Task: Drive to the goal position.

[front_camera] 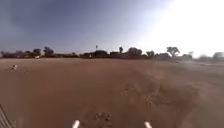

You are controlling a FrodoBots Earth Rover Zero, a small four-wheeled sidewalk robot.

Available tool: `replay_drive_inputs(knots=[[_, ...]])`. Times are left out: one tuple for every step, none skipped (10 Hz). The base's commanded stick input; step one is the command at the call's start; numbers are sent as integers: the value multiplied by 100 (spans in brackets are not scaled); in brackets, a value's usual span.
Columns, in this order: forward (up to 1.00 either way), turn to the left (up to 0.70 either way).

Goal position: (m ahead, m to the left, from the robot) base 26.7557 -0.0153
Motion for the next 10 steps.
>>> replay_drive_inputs(knots=[[100, 0], [100, 0], [100, 0], [100, 0], [100, 0], [100, 0], [100, 0], [100, 0], [100, 0], [100, -11]])
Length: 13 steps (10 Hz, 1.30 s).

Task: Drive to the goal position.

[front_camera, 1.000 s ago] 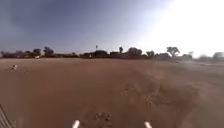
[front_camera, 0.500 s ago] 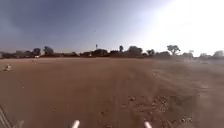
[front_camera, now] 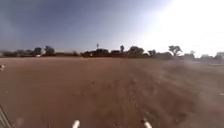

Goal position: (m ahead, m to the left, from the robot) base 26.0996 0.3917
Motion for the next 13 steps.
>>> replay_drive_inputs(knots=[[100, -38], [100, -4], [100, -1], [100, 0], [100, 0], [100, 0], [100, 0], [100, 0], [100, -2], [100, -16], [100, -38], [100, -30], [100, -11]])
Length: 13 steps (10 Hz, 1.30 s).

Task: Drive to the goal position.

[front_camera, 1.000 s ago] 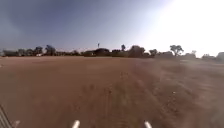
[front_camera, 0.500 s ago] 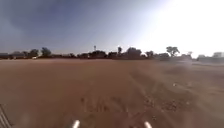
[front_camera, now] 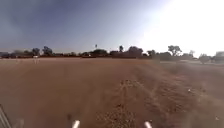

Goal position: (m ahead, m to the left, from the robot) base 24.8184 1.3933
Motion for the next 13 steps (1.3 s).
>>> replay_drive_inputs(knots=[[100, 0], [100, 0], [100, 0], [100, 0], [100, 0], [100, 0], [100, 0], [100, 0], [100, 0], [100, 0], [100, 0], [100, 0], [100, 0]])
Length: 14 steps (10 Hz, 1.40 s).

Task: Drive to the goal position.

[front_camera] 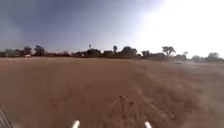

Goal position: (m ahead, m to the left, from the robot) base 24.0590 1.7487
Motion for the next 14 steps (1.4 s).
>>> replay_drive_inputs(knots=[[100, 0], [100, 0], [100, 0], [100, 0], [100, 0], [100, 0], [100, 0], [100, 0], [100, 0], [100, 0], [100, 0], [100, -6], [100, -18], [100, -36]])
